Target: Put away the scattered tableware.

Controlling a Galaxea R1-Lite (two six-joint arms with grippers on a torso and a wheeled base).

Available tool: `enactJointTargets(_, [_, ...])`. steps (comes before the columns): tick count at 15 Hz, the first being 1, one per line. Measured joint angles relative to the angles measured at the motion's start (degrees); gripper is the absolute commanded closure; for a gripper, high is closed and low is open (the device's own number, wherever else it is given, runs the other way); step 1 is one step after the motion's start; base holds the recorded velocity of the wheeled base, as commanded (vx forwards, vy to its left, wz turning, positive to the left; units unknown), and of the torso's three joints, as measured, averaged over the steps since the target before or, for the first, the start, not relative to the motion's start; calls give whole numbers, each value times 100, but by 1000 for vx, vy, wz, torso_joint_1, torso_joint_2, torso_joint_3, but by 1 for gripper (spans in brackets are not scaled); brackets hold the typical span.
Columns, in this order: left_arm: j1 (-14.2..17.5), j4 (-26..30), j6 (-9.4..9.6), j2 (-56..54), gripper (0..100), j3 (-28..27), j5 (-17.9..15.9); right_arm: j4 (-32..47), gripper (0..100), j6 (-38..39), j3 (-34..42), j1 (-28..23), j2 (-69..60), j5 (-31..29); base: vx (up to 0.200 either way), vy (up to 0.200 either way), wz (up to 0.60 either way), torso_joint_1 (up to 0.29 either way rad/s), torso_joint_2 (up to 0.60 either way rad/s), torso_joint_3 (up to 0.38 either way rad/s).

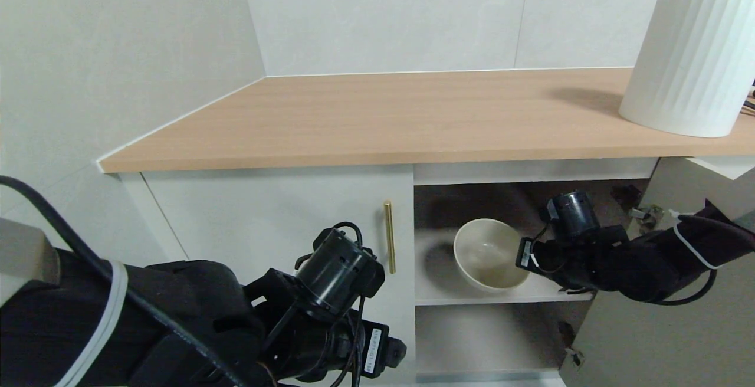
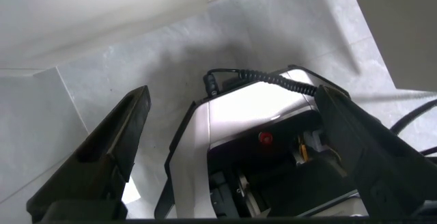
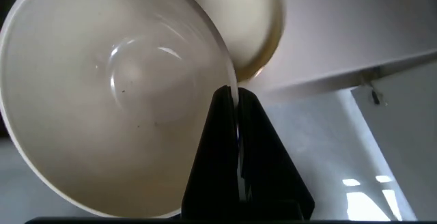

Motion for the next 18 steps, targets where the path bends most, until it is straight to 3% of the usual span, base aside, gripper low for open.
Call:
enactJointTargets(8, [0, 0, 0, -11, 0, 4, 0, -49, 100, 46, -400, -396, 538, -224, 0, 0, 0, 0, 0, 0])
enactJointTargets(18, [18, 0, -10, -11, 0, 1, 0, -107, 100, 37, -669, -510, 980, -224, 0, 0, 0, 0, 0, 0])
